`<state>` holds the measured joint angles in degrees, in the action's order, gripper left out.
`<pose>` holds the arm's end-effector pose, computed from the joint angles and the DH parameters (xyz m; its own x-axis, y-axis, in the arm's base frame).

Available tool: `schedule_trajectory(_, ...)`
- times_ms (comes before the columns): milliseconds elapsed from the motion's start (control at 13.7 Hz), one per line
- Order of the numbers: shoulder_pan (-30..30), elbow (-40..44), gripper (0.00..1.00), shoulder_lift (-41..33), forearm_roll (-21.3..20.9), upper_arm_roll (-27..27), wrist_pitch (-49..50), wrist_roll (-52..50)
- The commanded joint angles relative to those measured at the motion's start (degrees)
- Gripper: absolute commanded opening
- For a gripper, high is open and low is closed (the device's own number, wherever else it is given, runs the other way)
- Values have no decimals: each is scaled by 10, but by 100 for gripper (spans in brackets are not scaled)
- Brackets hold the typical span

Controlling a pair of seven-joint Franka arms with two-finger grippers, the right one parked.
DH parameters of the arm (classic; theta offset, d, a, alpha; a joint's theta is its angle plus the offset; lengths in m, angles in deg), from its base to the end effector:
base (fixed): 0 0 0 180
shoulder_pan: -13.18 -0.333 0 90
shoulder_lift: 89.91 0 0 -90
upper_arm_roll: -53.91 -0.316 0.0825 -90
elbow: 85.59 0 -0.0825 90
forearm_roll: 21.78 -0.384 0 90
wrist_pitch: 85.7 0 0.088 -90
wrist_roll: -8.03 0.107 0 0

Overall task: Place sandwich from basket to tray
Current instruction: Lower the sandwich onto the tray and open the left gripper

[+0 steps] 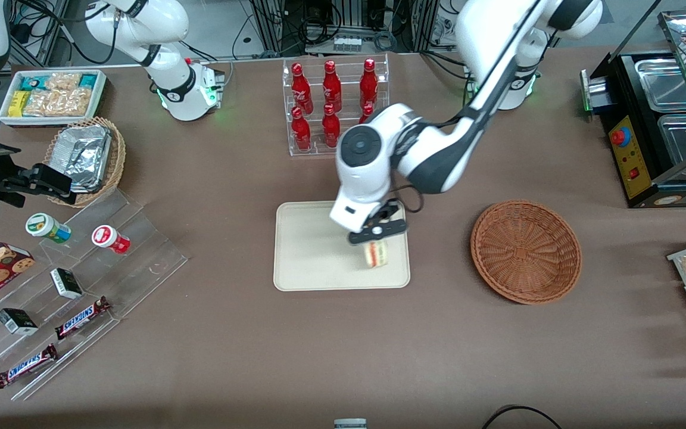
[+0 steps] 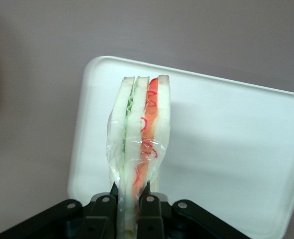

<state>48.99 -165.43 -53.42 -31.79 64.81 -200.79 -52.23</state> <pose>0.5211 -0.4985 0.3386 0.9801 0.1956 0.0337 0.1966 -0.9800 -0.0312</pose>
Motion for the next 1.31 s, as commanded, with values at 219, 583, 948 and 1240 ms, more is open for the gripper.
schedule_trajectory(219, 38, 32, 0, 66, -29, -8, -63, -10)
schedule_trajectory(583, 48, 28, 0, 99, -30, -8, -108, -11)
schedule_trajectory(948, 49, 28, 99, 104, -48, -8, -121, -7)
schedule_trajectory(1240, 26, 31, 99, 16, -42, -9, -40, -8)
